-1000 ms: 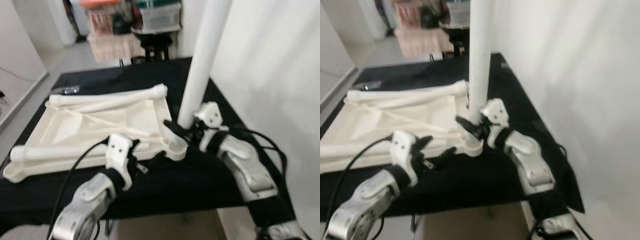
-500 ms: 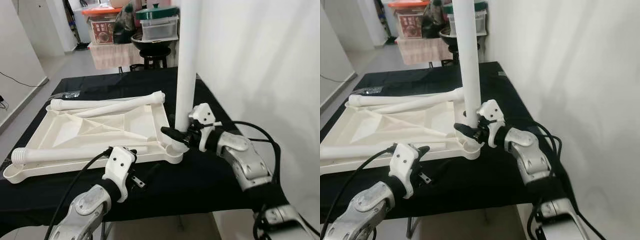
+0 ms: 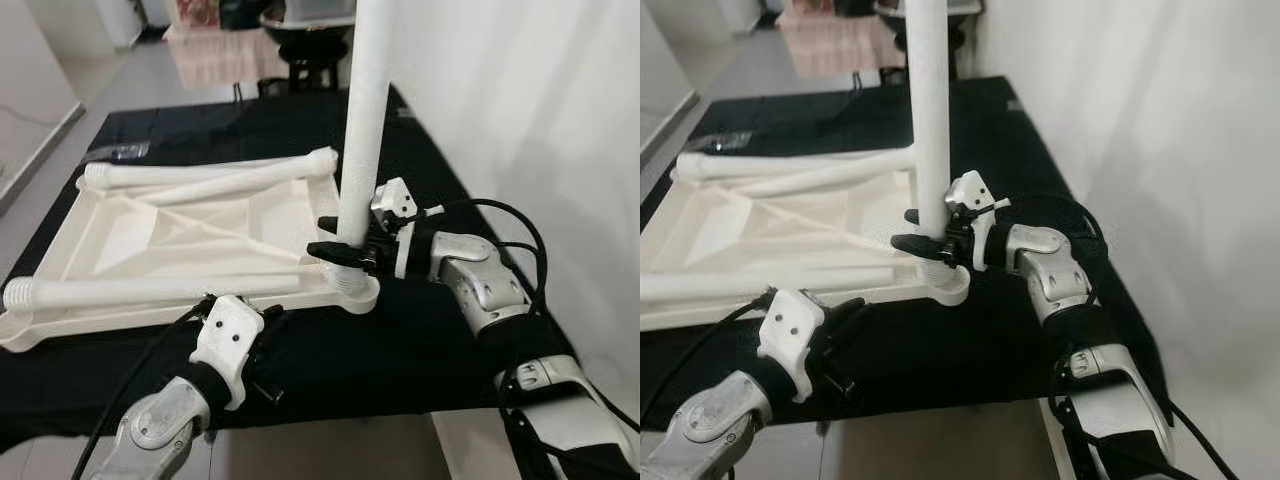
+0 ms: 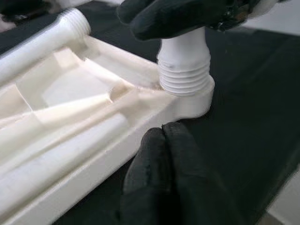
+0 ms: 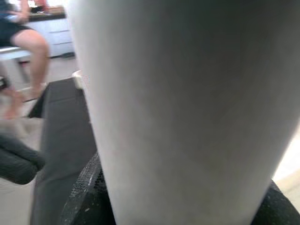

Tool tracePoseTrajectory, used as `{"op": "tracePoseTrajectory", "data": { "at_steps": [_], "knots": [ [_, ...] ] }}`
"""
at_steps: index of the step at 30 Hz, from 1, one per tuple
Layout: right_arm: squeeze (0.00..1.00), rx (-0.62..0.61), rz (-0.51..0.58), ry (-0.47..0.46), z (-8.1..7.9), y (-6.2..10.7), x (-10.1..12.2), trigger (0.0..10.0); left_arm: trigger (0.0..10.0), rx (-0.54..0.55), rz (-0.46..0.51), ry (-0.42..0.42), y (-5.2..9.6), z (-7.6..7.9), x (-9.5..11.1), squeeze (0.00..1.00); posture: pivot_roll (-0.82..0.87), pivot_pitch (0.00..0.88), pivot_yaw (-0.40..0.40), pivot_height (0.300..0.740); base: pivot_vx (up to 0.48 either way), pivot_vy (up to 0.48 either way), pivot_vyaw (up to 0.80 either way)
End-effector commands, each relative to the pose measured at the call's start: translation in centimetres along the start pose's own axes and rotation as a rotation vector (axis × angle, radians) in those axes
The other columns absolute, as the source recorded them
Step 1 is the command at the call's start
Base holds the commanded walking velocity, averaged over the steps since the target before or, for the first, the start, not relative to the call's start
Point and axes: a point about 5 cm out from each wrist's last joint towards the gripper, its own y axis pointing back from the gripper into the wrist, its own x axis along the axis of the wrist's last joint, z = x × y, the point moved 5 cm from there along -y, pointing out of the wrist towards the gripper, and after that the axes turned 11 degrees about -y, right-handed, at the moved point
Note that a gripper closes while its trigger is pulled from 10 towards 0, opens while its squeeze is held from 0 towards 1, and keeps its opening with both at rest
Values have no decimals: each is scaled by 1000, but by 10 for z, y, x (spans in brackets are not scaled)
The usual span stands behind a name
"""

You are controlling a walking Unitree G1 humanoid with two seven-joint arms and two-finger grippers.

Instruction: Building children table

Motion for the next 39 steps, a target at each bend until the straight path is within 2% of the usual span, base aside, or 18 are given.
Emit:
{"op": "tracePoseTrajectory", "data": {
  "at_steps": [1,5,12,16,22,23,24,25,26,31,33,36,39],
  "knots": [
    [0,69,12,17,-4,0,7,10000,0,2,-28,-24,6,1,-3,0,-28,203,23,740,0,0,0],
    [0,97,4,29,-4,-3,9,10000,0,28,-51,-51,12,-6,-7,0,-15,223,31,740,0,0,0],
    [0,103,13,37,-3,-4,11,10000,0,28,-52,-39,16,-5,-6,0,-7,231,32,740,0,0,0],
    [0,78,25,50,5,4,18,10000,0,7,-58,-45,20,-1,-6,0,9,246,38,740,0,0,0],
    [0,103,-3,55,7,13,19,10000,0,-22,-62,-29,27,3,-5,0,13,258,44,740,0,0,0],
    [0,103,-12,60,9,16,18,10000,941,-50,-60,-27,28,7,-4,0,18,265,50,740,0,0,0],
    [0,103,-12,60,9,16,18,10000,941,-50,-60,-27,28,7,-4,0,18,265,50,740,0,0,0],
    [0,106,-16,59,9,18,18,10000,5922,-58,-59,-26,28,8,-3,0,18,266,51,740,0,0,0],
    [0,117,-22,59,9,19,18,10000,10000,-64,-59,-23,29,9,-3,0,21,269,54,740,0,0,0],
    [0,135,-37,58,7,21,17,10000,10000,-69,-57,-10,30,10,-3,0,21,273,57,740,0,0,0],
    [0,185,-109,85,-1,15,0,10000,10000,-52,-44,60,29,5,-3,0,25,284,60,740,0,0,0],
    [0,201,-126,91,-3,14,-4,10000,10000,-45,-41,74,28,4,-3,0,26,284,60,740,0,0,0],
    [0,284,-201,127,-12,12,-13,10000,10000,-41,-42,81,29,2,-3,0,29,288,62,740,0,0,0]
  ]
}}
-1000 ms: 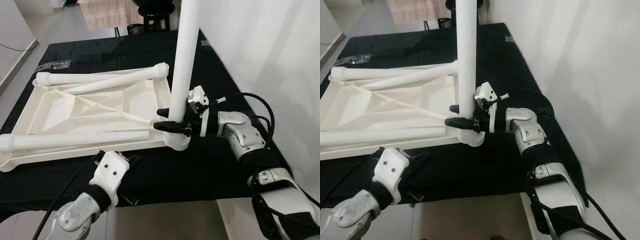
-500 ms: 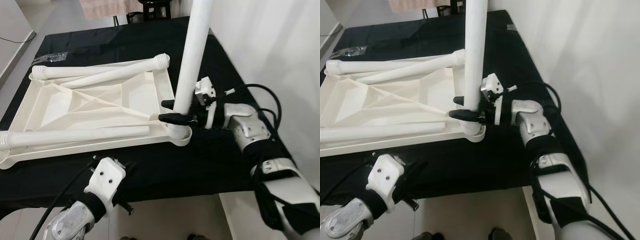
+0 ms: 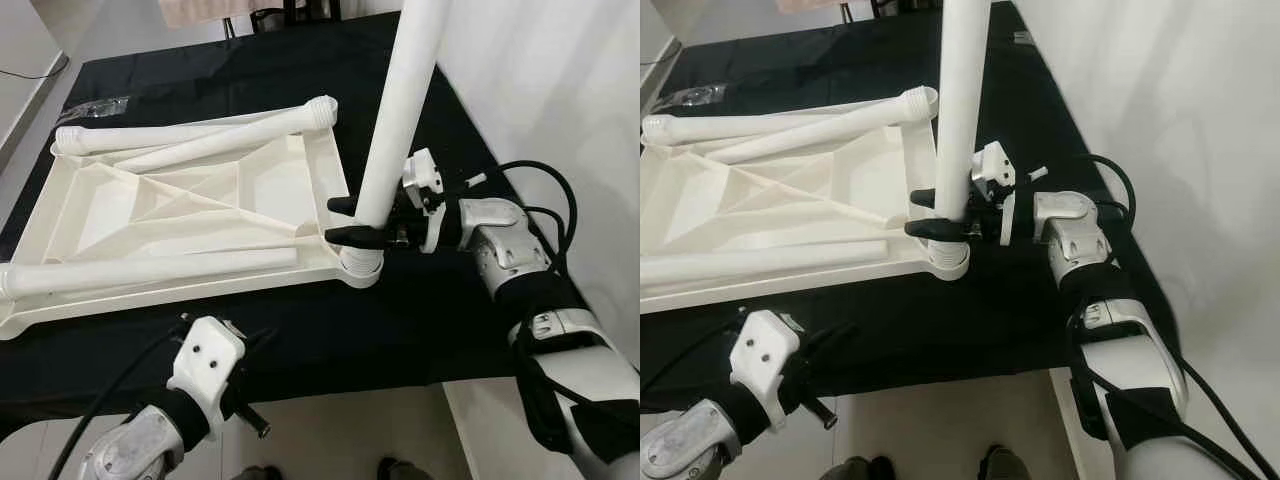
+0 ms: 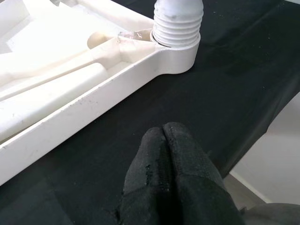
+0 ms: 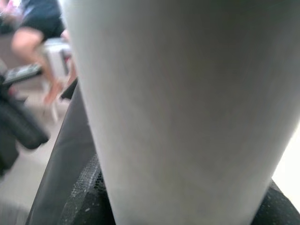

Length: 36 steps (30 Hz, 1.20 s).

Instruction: Building children table

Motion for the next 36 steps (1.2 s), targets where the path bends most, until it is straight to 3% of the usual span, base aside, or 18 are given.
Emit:
{"op": "tracePoseTrajectory", "data": {
  "at_steps": [1,7,22,36],
  "knots": [
    [0,97,-117,-84,-15,-8,-35,10000,10000,-4,-21,17,3,1,-4,0,29,288,62,740,0,0,0],
    [0,208,-222,-35,-24,-10,-36,10000,10000,-6,-23,27,5,2,-4,0,26,282,58,740,0,0,0],
    [0,229,-213,-39,-17,-15,-14,10000,10000,-11,-26,44,4,2,-5,0,15,265,50,740,0,0,0],
    [0,284,-357,31,-23,-19,-34,10000,10000,-10,-20,55,2,1,-5,0,6,275,52,740,0,0,0]
  ]
}}
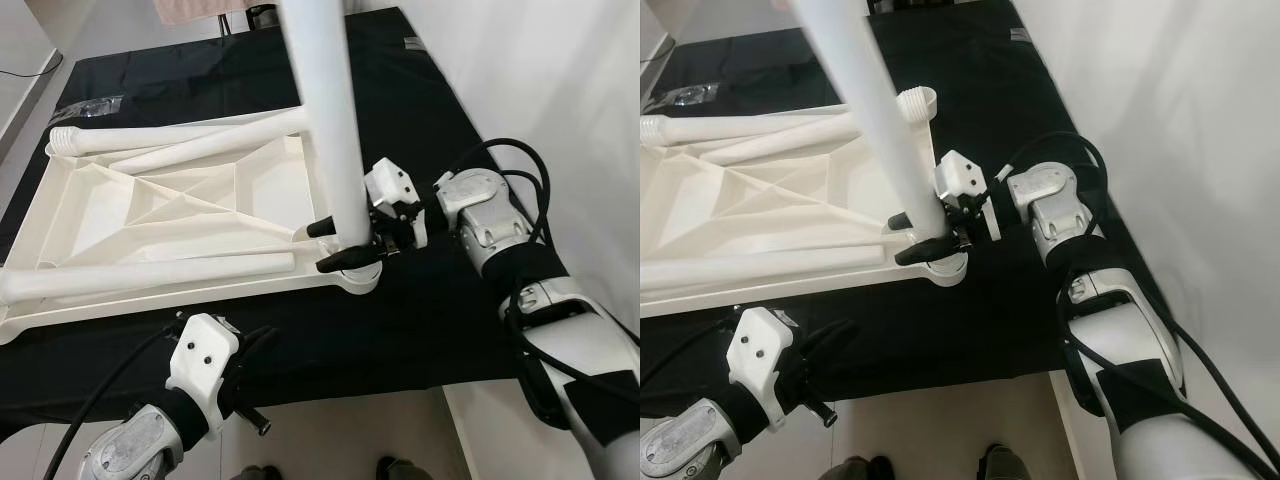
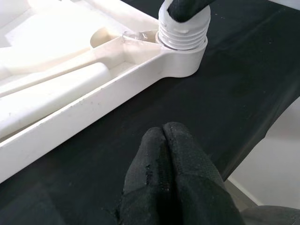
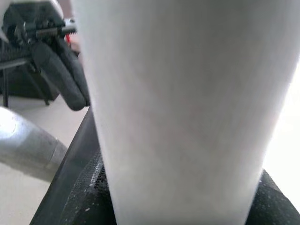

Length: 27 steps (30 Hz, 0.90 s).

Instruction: Building children table

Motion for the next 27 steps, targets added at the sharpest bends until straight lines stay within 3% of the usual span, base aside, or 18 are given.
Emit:
{"op": "tracePoseTrajectory", "data": {
  "at_steps": [1,4,9,14,27],
  "knots": [
    [0,81,-90,-101,-14,-13,-33,10000,10000,0,-23,18,2,0,-5,0,6,275,52,740,0,0,0],
    [0,74,-70,-108,-12,-14,-29,10000,10000,1,-22,20,1,0,-5,0,5,277,52,740,0,0,0],
    [0,-131,108,-168,14,-14,-13,10000,10000,5,-21,25,0,0,-5,0,-4,277,44,740,0,0,0],
    [0,-304,264,-229,33,-2,-2,10000,10000,7,-18,31,-2,-1,-5,0,-17,276,43,740,0,0,0],
    [0,-464,389,-235,39,-1,-5,10000,10000,6,-16,36,-4,-3,-6,0,-29,271,44,740,0,0,0]
  ]
}}
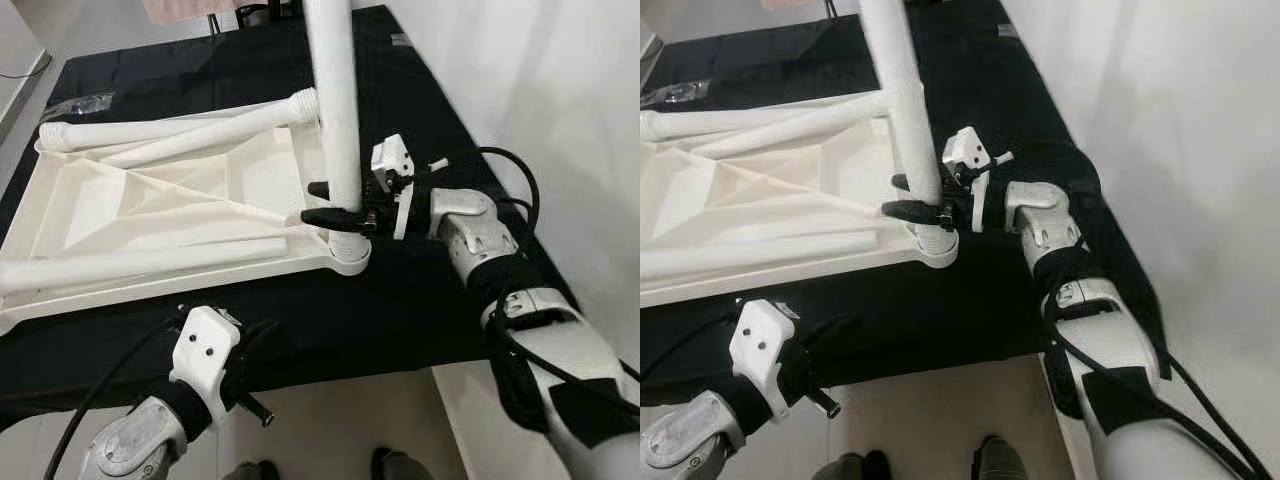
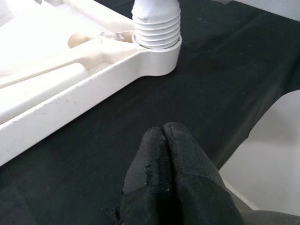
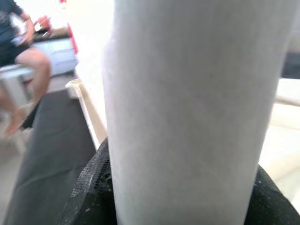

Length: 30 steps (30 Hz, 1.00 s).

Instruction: Building children table

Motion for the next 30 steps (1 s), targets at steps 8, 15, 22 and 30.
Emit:
{"op": "tracePoseTrajectory", "data": {
  "at_steps": [8,15,22,30],
  "knots": [
    [0,-185,111,52,0,5,-12,10000,10000,5,-36,22,1,-2,-9,0,-25,270,49,740,0,0,0],
    [0,-130,7,115,-13,11,-30,10000,10000,0,-37,23,0,-3,-10,0,-32,270,55,740,0,0,0],
    [0,4,-123,136,-27,21,-40,10000,10000,0,-37,21,0,-3,-10,0,-28,268,53,740,0,0,0],
    [0,113,-205,95,-30,28,-39,10000,10000,-2,-38,24,0,-2,-10,0,-29,265,57,740,0,0,0]
  ]
}}
